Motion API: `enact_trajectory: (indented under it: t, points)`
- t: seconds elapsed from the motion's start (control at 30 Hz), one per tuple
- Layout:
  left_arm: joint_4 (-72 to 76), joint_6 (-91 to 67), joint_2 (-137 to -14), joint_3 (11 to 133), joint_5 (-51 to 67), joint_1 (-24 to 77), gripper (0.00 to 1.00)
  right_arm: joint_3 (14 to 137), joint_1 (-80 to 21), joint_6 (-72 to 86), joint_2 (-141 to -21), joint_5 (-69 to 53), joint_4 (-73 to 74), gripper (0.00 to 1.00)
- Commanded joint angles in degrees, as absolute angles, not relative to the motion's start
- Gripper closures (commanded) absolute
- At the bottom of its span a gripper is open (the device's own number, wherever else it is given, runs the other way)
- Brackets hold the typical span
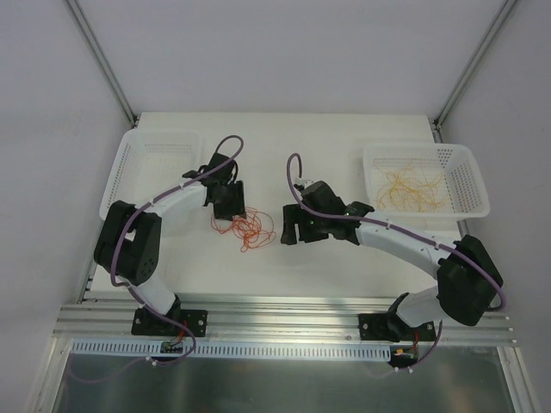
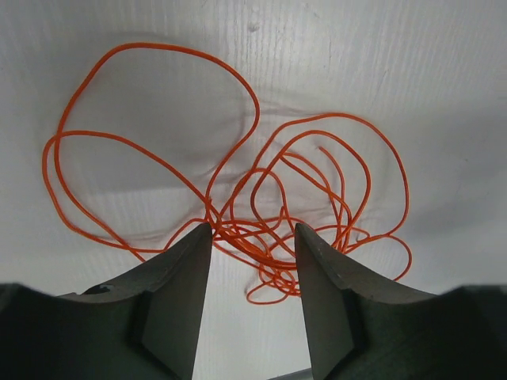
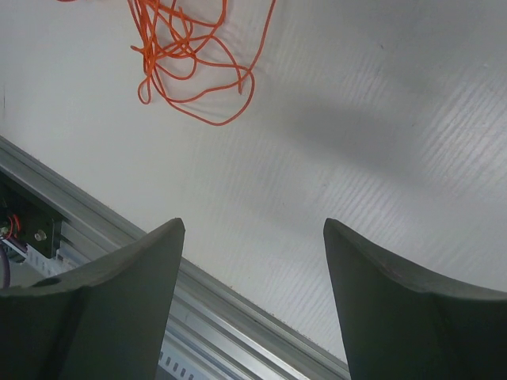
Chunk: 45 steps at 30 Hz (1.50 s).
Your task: Untangle the cables
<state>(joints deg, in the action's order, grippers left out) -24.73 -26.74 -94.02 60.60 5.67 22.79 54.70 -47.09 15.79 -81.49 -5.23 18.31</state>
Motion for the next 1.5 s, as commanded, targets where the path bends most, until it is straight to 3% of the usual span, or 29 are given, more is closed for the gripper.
enact_trajectory:
  t: [0.0, 0.13, 0.17, 0.27, 0.6, 0.9, 1.47]
  points:
    - [-20.7, -29.9, -95.5, 63.2, 7.5, 22.6, 0.55, 56.0, -48.1, 17.3, -82.1, -6.1, 15.3, 0.25]
    - [-19.6, -30.1, -97.0, 63.4, 7.7, 23.9, 0.75, 55.5, -48.3, 18.5, -82.6, -6.2, 14.2, 0.25]
    - [-19.5, -29.8, -96.9, 63.4, 8.2, 24.3, 0.86, 55.4, -48.3, 18.5, -82.6, -6.2, 13.8, 0.25]
    - [-19.0, -28.2, -95.5, 62.9, 8.0, 26.3, 1.00, 54.8, -48.3, 18.9, -82.2, -5.4, 13.2, 0.25]
    - [-15.3, -29.7, -86.2, 54.5, 13.4, 32.4, 1.00, 50.9, -48.2, 22.8, -80.2, -2.0, 10.2, 0.25]
    - [-10.6, -43.9, -73.2, 40.9, 12.5, 34.9, 1.00, 49.0, -47.9, 27.7, -83.6, -5.2, 3.4, 0.28]
    - [-9.2, -50.4, -62.8, 28.0, 9.8, 37.8, 1.00, 64.7, -52.1, 30.2, -98.8, -0.7, 8.4, 0.28]
